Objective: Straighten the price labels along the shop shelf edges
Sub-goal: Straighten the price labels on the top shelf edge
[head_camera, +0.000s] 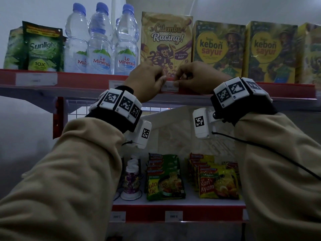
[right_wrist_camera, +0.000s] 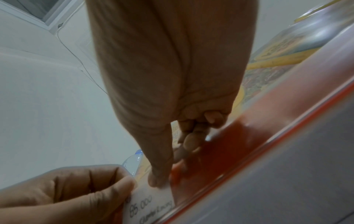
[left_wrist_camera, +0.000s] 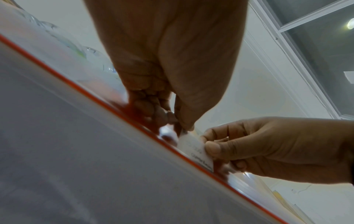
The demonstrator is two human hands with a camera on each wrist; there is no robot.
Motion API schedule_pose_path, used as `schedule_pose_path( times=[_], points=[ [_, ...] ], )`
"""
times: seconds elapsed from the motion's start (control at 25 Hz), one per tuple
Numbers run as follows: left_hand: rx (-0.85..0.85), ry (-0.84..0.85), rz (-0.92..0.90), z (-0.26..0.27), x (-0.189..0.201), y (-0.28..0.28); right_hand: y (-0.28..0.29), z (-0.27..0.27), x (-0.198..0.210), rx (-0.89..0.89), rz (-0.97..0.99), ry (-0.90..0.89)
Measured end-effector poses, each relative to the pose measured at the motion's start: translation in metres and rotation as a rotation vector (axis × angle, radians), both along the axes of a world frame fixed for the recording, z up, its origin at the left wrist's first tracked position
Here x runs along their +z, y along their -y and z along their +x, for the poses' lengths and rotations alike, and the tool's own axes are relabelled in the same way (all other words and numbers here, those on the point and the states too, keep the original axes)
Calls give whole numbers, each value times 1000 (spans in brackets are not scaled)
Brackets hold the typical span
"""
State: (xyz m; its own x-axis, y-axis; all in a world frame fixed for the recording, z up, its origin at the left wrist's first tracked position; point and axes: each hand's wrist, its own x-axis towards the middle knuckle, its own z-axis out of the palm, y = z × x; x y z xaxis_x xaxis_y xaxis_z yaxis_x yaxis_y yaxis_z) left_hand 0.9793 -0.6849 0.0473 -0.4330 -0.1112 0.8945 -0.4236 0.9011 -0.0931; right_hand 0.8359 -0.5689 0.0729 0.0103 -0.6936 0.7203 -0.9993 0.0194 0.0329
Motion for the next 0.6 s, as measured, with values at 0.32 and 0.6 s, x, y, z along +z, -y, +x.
schedule_pose_path(
  times=[0.32,0.6],
  points=[
    [13,-40,-3,-3,-4,-1,2,-1,0,16,5,9],
    [32,-26,18,1,0,-3,3,-6,-2,60,-26,9]
  ],
)
